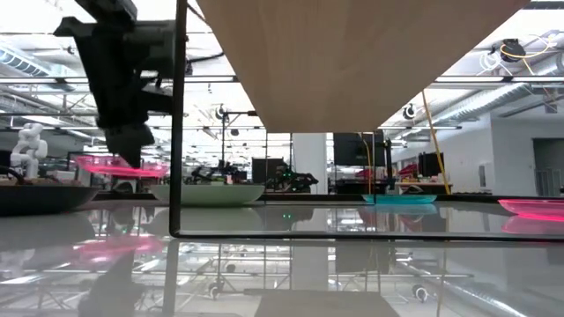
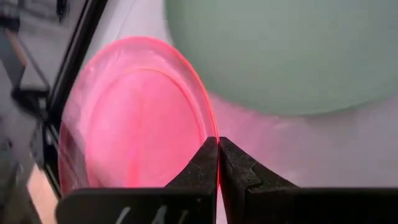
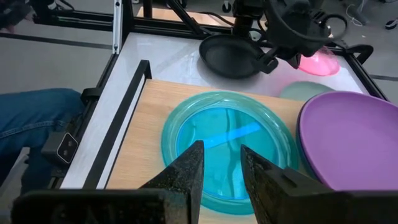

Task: Place and stack plates onto a shelf
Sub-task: Stack the left pink transparent plate on top of the blue transparent plate on the shelf

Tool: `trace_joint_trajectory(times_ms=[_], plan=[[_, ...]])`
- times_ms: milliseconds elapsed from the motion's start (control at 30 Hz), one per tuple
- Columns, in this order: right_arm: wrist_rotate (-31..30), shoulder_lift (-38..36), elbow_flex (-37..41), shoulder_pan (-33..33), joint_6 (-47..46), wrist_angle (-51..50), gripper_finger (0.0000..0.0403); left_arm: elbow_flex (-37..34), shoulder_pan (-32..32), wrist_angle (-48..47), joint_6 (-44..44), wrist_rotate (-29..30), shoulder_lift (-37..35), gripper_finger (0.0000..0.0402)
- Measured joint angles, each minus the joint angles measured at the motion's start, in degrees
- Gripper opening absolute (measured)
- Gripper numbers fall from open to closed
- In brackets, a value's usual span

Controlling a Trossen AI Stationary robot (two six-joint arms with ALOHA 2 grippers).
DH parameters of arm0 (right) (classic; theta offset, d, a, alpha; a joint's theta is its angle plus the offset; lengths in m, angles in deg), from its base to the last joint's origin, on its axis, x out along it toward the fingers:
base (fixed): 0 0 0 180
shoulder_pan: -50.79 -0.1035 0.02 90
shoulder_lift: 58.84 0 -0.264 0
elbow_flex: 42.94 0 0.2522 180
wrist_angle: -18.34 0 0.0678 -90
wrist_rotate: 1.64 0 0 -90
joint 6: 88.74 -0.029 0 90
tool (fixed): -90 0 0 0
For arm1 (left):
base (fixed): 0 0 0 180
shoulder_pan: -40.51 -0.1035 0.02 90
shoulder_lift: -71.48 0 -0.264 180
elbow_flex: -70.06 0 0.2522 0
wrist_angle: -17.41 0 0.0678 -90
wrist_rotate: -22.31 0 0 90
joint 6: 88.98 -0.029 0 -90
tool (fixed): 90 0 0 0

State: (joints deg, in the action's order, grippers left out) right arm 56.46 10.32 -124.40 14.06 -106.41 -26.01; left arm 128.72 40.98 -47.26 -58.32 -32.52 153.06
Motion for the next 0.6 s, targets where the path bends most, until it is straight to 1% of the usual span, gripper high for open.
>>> trace_joint_trajectory(times_ms=[67,167,433,533,600], plan=[[0.0,0.0,0.0,0.0,-0.3,0.0,0.0091,1.3,1.4,0.0,-2.7,0.0,0.0,0.0003],[0.1,0.0,0.0,0.0,-0.4,0.0,0.0091,3.1,3.2,-0.5,-4.6,0.0,0.0,0.0003],[0.1,0.0,0.0,0.0,-0.1,0.0,0.0091,8.4,6.8,-8.3,-4.0,0.9,0.0,0.0003],[0.1,0.0,0.0,0.0,0.2,0.0,0.0091,11.1,9.3,-10.3,-3.8,0.8,0.0,0.0003],[0.1,0.0,0.0,0.0,0.2,0.0,0.0091,13.1,11.5,-10.4,-5.7,0.8,0.0,0.0003]])
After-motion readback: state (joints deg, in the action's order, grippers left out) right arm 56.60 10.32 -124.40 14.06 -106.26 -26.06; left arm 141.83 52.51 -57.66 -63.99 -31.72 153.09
